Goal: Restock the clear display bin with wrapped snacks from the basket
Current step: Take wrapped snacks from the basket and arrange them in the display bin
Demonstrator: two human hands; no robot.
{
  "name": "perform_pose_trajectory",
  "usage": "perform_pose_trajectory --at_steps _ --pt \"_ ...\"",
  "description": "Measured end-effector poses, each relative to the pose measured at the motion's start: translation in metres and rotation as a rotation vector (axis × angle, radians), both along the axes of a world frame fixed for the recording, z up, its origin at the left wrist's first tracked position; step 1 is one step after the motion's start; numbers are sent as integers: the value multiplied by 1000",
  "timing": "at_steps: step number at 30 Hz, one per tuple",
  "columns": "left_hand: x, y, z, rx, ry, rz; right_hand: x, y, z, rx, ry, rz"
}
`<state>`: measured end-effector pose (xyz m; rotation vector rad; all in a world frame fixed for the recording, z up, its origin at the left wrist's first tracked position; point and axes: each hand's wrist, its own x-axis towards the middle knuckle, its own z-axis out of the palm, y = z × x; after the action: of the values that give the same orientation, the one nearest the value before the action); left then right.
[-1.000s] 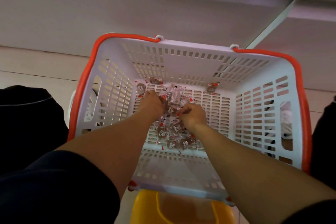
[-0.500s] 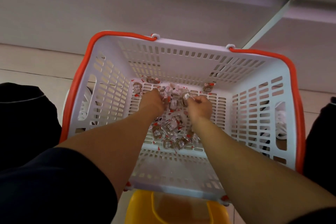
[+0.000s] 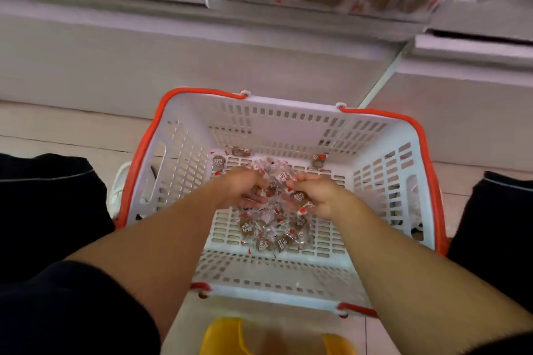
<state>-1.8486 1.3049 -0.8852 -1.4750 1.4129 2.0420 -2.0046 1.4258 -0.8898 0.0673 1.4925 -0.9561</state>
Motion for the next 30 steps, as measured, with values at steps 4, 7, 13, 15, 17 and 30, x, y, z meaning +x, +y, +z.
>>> perform_pose_trajectory --at_steps 4,7,13,15,17,30 --pt "1 -9 52 154 170 -119 -23 -11 69 -102 368 333" --pt "-2 -20 107 211 219 -138 -41 -20 133 -233 577 541" --pt "-4 -36 237 201 215 -410 -31 -23 258 -400 716 895" --pt "-4 -34 276 126 205 -513 -22 -20 295 -482 742 943" --pt "-2 -29 308 50 250 -515 -14 -15 326 -550 775 940" --pt "-21 -13 349 129 635 -66 -17 -8 396 -747 306 105"
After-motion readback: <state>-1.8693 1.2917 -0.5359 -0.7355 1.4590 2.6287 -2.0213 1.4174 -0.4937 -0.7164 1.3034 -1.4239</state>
